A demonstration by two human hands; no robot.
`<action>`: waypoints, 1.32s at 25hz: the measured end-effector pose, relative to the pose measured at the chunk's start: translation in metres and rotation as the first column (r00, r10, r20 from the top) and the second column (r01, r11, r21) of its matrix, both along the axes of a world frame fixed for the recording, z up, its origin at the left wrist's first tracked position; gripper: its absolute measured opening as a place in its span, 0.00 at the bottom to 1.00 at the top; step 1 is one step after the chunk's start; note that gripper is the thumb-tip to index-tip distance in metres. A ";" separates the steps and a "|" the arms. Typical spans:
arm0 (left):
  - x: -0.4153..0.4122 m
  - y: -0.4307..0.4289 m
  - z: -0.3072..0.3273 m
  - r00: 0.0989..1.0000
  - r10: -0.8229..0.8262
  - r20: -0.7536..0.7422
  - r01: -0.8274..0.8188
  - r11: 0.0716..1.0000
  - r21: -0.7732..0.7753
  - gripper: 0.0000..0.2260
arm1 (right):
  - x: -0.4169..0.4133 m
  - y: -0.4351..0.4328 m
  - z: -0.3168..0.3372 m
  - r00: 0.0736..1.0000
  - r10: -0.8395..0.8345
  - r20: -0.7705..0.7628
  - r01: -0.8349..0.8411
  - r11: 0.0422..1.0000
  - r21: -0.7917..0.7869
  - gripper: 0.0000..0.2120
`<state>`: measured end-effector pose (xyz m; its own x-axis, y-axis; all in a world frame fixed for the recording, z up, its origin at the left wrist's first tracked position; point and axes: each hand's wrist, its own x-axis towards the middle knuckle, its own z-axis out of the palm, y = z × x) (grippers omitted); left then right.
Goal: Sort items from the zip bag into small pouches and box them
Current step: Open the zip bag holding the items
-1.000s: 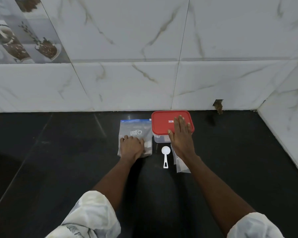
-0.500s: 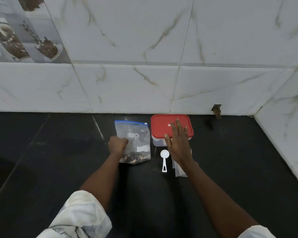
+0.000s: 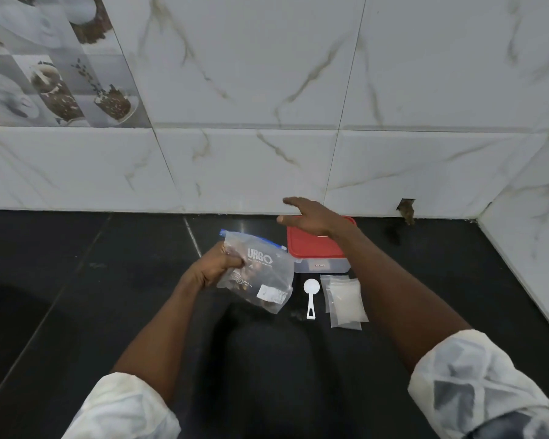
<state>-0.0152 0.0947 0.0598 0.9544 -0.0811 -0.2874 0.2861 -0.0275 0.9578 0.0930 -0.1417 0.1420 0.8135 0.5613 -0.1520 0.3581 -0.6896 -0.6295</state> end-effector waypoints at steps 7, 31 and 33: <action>-0.003 -0.010 0.014 0.994 -0.105 -0.011 0.105 0.994 -0.039 0.17 | -0.008 0.009 -0.019 0.952 0.058 -0.300 -0.033 0.996 0.088 0.17; 0.006 -0.023 0.035 0.915 0.324 0.240 -0.315 0.946 -0.074 0.08 | -0.031 -0.050 -0.035 0.961 -0.129 -0.247 0.218 0.898 0.383 0.05; 0.006 -0.026 0.037 0.916 0.326 0.234 -0.320 0.945 -0.068 0.08 | -0.043 -0.053 -0.040 0.926 -0.187 -0.329 0.340 0.792 0.507 0.06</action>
